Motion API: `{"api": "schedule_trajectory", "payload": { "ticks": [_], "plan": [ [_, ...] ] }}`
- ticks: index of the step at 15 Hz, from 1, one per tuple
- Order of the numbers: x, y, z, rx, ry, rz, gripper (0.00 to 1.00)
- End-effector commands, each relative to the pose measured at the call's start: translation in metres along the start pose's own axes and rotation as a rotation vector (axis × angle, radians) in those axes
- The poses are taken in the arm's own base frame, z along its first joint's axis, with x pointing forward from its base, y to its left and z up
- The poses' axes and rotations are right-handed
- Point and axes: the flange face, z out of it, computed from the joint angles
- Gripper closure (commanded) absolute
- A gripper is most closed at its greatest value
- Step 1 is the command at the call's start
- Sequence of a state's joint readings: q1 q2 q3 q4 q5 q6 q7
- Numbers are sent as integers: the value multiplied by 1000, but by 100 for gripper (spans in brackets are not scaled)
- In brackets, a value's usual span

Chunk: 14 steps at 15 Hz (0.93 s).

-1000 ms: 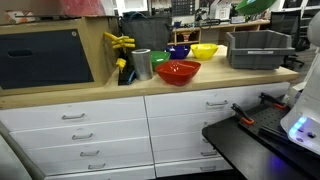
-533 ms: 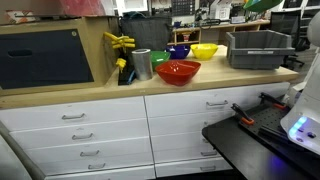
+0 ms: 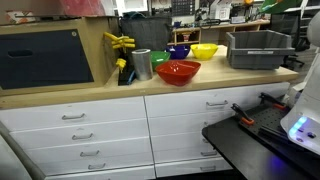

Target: Move the trailer to the right, then pour out the dolls from the right green bowl into the grey trailer

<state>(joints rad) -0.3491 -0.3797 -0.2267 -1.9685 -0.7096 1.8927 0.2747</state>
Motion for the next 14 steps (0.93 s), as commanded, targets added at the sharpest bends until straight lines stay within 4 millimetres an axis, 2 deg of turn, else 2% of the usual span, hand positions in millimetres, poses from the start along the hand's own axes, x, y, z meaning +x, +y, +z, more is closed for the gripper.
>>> {"api": "schedule_trajectory", "payload": {
  "ticks": [1,4,9,14],
  "plan": [
    [-1,0,-3,-54,45,-56,99],
    [1,-13,-7,-73,72,-91,99],
    [1,-59,-14,-79,116,-184,99],
    [0,-91,-16,-122,156,-278,99]
  ]
}}
